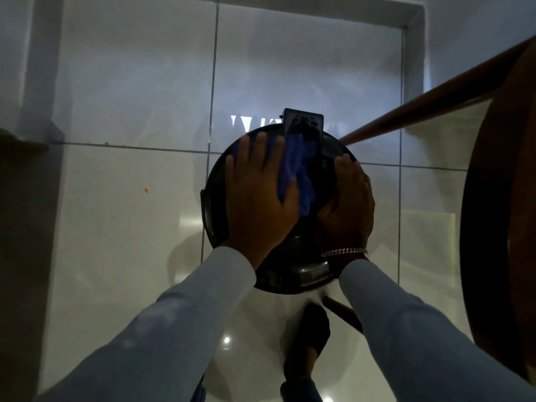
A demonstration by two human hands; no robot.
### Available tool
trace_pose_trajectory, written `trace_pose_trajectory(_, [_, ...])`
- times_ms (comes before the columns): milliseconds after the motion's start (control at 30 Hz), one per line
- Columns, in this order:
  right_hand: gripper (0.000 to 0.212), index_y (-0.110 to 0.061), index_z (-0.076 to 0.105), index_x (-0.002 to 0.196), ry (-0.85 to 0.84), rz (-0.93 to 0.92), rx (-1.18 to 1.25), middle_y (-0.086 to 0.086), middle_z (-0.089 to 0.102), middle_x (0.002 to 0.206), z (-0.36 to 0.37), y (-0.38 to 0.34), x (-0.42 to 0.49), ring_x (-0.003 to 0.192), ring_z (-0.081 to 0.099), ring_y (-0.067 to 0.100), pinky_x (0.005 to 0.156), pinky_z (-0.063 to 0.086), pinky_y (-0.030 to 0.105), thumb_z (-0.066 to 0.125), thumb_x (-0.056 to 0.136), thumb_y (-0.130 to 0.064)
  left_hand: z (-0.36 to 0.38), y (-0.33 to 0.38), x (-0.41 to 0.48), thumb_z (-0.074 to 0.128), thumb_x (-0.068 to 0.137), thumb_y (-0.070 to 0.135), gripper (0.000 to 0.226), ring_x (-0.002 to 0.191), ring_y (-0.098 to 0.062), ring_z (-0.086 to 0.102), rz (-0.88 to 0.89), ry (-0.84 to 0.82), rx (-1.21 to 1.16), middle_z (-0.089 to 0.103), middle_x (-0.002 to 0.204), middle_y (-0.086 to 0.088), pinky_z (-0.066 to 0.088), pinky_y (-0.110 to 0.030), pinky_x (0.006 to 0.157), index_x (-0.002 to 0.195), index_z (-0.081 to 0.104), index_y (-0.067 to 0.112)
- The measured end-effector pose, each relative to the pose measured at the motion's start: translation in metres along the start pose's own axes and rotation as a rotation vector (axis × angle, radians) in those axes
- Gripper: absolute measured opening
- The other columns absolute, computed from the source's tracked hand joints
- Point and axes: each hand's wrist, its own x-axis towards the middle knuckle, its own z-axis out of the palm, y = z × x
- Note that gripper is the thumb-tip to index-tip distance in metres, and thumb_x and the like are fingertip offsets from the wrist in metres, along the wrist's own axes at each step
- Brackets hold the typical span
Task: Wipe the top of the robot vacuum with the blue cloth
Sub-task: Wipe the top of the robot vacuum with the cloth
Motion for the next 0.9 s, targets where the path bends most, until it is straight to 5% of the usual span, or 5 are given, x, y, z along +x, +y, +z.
trace_pose_trajectory(100, [0.059,-0.002,0.044,0.136,0.015,0.007,0.003,0.021,0.047,0.143,-0.001,-0.002,-0.001,0.137,0.037,0.037,0.114,0.027,0.052,0.042,0.089,-0.038,-0.001,-0.009,-0.003,0.043,0.086,0.049,0.073,0.148,-0.038,0.01,0.207,-0.218,0.346,0.02,0.16,-0.014,0.01,-0.056,0.12,0.15,0.025,0.02])
trace_pose_trajectory(267, [0.053,-0.002,0.045,0.135,0.014,-0.001,0.0,0.02,0.048,0.142,-0.004,-0.005,-0.002,0.136,0.039,0.036,0.114,0.028,0.052,0.049,0.09,-0.03,-0.03,-0.059,-0.036,0.048,0.084,0.045,0.071,0.148,-0.037,0.014,0.462,-0.281,0.318,0.027,0.157,-0.016,0.018,-0.058,0.118,0.146,0.035,0.013])
trace_pose_trajectory(600, [0.049,-0.001,0.047,0.133,0.05,0.01,-0.044,0.021,0.049,0.14,-0.002,-0.005,0.001,0.135,0.04,0.038,0.111,0.03,0.052,0.044,0.09,-0.025,-0.014,-0.015,-0.008,0.044,0.08,0.048,0.077,0.145,-0.04,0.019,-0.003,-0.145,0.27,0.031,0.155,-0.016,0.026,-0.06,0.113,0.148,0.03,0.016])
trace_pose_trajectory(800, [0.053,-0.003,0.047,0.134,0.059,0.009,-0.031,0.019,0.05,0.141,0.0,-0.005,0.001,0.135,0.04,0.037,0.111,0.03,0.051,0.041,0.09,-0.031,-0.017,-0.018,0.067,0.051,0.077,0.045,0.071,0.121,-0.034,0.048,0.138,-0.282,0.081,0.056,0.13,-0.015,0.041,-0.051,0.102,0.136,0.046,0.005])
trace_pose_trajectory(900, [0.053,-0.004,0.047,0.134,0.051,0.01,-0.02,0.018,0.05,0.141,0.001,-0.004,0.001,0.135,0.04,0.035,0.112,0.029,0.049,0.037,0.09,-0.033,-0.03,-0.035,0.037,0.054,0.076,0.04,0.072,0.134,-0.034,0.041,0.229,-0.271,0.055,0.047,0.142,-0.017,0.036,-0.049,0.112,0.138,0.045,0.005])
